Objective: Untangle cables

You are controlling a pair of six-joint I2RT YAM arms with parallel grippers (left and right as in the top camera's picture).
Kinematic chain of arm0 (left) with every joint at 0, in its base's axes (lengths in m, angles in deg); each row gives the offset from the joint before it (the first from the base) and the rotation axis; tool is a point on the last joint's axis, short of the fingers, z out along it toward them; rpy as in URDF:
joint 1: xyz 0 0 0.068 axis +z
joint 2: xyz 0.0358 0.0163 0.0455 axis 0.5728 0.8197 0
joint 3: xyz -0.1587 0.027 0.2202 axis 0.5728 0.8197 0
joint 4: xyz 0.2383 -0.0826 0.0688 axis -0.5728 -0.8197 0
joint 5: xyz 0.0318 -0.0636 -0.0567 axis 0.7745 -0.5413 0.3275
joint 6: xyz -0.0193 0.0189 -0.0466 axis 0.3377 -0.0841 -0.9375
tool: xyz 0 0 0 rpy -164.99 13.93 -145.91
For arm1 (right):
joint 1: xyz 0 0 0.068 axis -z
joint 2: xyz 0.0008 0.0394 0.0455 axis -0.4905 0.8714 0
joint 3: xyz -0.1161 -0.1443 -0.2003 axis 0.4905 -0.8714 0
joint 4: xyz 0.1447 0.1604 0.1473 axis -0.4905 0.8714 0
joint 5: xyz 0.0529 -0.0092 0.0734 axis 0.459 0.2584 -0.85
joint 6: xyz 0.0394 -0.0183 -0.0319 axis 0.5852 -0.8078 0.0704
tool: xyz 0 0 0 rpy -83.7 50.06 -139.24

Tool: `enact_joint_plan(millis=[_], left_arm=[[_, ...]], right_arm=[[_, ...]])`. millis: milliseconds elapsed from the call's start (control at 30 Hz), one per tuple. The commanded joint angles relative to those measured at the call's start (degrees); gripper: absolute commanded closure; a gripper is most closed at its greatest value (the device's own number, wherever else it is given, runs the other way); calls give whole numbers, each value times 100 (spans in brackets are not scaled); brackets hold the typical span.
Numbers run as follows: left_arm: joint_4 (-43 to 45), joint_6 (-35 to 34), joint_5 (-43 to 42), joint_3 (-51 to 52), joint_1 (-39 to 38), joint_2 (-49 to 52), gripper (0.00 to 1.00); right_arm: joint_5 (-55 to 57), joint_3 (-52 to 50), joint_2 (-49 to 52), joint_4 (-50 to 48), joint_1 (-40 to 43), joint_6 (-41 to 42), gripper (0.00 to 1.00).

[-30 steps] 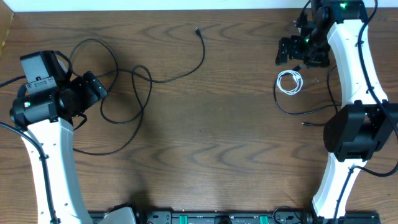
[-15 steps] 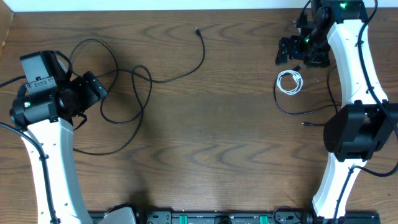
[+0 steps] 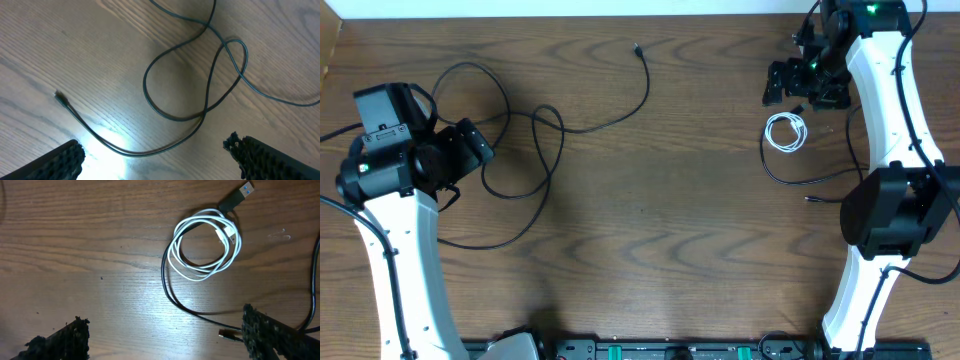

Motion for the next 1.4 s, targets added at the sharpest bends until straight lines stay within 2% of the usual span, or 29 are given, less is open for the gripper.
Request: enact_joint_plan(millis=[0, 633, 900, 1200, 1367], left_arm=[[-103, 76, 63, -2, 2, 20, 2], [-245, 120, 7, 138, -901, 223, 2], [-4, 793, 11, 138, -1150, 1029, 2], [516, 935, 7, 138, -1231, 2039, 2], [516, 1290, 9, 138, -1401, 2564, 15]], right_arm=[[-33, -37, 7, 15, -42, -74, 4], [-33, -37, 7, -11, -39, -74, 2], [-35, -37, 7, 0, -42, -72, 2], [-35, -37, 7, -28, -39, -72, 2], [-35, -37, 7, -66, -39, -72, 1]])
